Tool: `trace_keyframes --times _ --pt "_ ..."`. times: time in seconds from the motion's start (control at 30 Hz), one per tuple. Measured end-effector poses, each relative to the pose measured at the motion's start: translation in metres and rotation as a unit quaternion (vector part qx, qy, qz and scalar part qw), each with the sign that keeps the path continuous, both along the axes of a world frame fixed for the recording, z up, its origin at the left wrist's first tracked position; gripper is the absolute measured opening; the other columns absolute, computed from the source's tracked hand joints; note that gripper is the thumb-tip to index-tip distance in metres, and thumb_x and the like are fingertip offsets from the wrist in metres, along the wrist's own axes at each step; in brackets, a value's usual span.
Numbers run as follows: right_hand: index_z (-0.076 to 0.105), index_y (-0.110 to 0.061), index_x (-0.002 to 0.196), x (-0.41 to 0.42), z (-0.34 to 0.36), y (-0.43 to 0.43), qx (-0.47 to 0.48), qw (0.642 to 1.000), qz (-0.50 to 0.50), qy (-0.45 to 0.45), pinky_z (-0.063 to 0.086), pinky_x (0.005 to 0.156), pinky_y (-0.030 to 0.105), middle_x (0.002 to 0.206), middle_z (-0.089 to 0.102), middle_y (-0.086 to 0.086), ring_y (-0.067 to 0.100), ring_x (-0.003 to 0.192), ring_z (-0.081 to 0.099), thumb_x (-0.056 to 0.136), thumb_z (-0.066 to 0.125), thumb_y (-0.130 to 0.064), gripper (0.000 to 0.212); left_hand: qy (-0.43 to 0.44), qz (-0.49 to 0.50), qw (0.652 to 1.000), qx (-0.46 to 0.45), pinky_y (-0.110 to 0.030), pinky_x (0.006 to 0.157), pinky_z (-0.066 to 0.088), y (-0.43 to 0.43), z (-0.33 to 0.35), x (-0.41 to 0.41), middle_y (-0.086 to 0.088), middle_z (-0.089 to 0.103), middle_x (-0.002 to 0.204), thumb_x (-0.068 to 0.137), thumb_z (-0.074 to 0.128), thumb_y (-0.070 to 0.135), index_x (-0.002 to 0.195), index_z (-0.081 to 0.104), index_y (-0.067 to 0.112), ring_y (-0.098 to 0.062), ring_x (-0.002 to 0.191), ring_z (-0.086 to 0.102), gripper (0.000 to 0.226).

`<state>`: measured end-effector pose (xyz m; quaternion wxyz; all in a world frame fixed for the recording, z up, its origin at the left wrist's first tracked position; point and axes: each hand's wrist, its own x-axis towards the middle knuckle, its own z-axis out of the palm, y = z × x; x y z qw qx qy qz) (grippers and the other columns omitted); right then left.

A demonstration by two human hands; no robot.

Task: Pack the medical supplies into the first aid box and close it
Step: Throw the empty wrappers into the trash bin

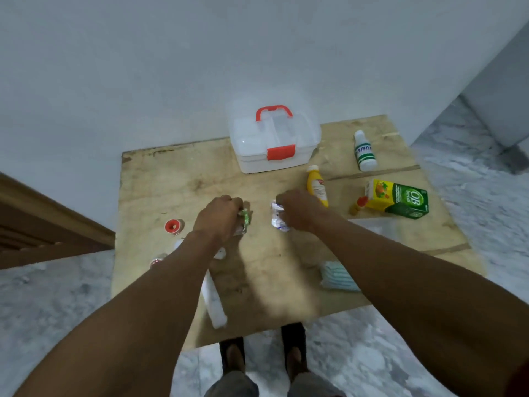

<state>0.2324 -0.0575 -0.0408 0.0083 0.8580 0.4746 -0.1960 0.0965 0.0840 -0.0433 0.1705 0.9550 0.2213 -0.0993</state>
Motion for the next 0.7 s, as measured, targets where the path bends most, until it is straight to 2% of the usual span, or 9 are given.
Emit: trace_keyframes --times 0.1,0.2,0.3,0.4,0.5,0.6,0.7 --pt "0.053 -0.013 0.080 0.011 0.017 -0.010 0.054 0.998 0.012 0.002 0.037 0.074 0.033 0.096 0.068 0.013 0.035 0.093 0.063 0.082 0.054 -0.012 0.003 -0.025 0.045 0.999 0.003 -0.037 0.076 0.046 -0.009 0.023 -0.005 -0.014 0.063 0.100 0.084 0.063 0.014 0.107 0.064 0.008 -0.036 0.096 0.059 0.023" --pt "0.060 -0.009 0.082 0.017 0.043 -0.024 0.099 0.995 0.016 0.001 0.043 0.081 0.041 0.086 0.070 0.007 0.034 0.087 0.064 0.076 0.055 -0.015 0.010 -0.045 0.084 0.995 0.010 -0.032 0.073 0.038 -0.028 0.049 -0.009 -0.015 0.065 0.107 0.089 0.060 0.012 0.116 0.061 0.006 -0.034 0.099 0.059 0.027" --pt "0.066 -0.009 0.093 0.019 0.068 -0.043 0.138 0.990 0.018 -0.004 0.042 0.069 0.037 0.093 0.071 0.010 0.036 0.091 0.063 0.078 0.060 -0.014 0.017 -0.064 0.094 0.993 0.010 -0.029 0.070 0.036 -0.052 0.076 -0.013 -0.014 0.067 0.106 0.089 0.060 0.010 0.115 0.060 0.006 -0.032 0.097 0.059 0.026" --pt "0.065 -0.009 0.100 0.017 0.093 -0.070 0.163 0.986 0.028 -0.022 0.032 0.066 0.029 0.102 0.069 0.014 0.036 0.098 0.060 0.084 0.059 -0.014 0.018 -0.085 0.084 0.993 0.016 -0.033 0.071 0.044 -0.076 0.102 -0.014 -0.013 0.068 0.105 0.087 0.059 0.009 0.111 0.063 0.010 -0.031 0.093 0.059 0.024" --pt "0.066 -0.008 0.106 0.010 0.116 -0.109 0.175 0.984 0.008 -0.033 0.031 0.068 0.028 0.108 0.068 0.015 0.035 0.102 0.059 0.085 0.060 -0.014 0.023 -0.116 0.049 0.992 0.030 -0.032 0.075 0.043 -0.109 0.124 -0.013 -0.012 0.068 0.108 0.087 0.059 0.010 0.113 0.066 0.012 -0.032 0.098 0.060 0.027" --pt "0.067 -0.007 0.104 -0.002 0.133 -0.158 0.178 0.983 -0.019 -0.043 0.033 0.069 0.030 0.108 0.069 0.015 0.035 0.103 0.059 0.085 0.061 -0.014 0.021 -0.142 0.004 0.989 0.039 -0.030 0.074 0.039 -0.151 0.139 -0.012 -0.011 0.069 0.111 0.088 0.060 0.010 0.115 0.067 0.011 -0.031 0.103 0.060 0.028" --pt "0.067 -0.008 0.102 -0.010 0.142 -0.211 0.162 0.984 -0.045 -0.060 0.031 0.067 0.028 0.105 0.069 0.015 0.035 0.100 0.061 0.085 0.062 -0.015 0.019 -0.162 -0.032 0.985 0.040 -0.031 0.076 0.042 -0.195 0.145 -0.011 -0.012 0.070 0.111 0.087 0.061 0.009 0.114 0.068 0.011 -0.032 0.103 0.061 0.028"
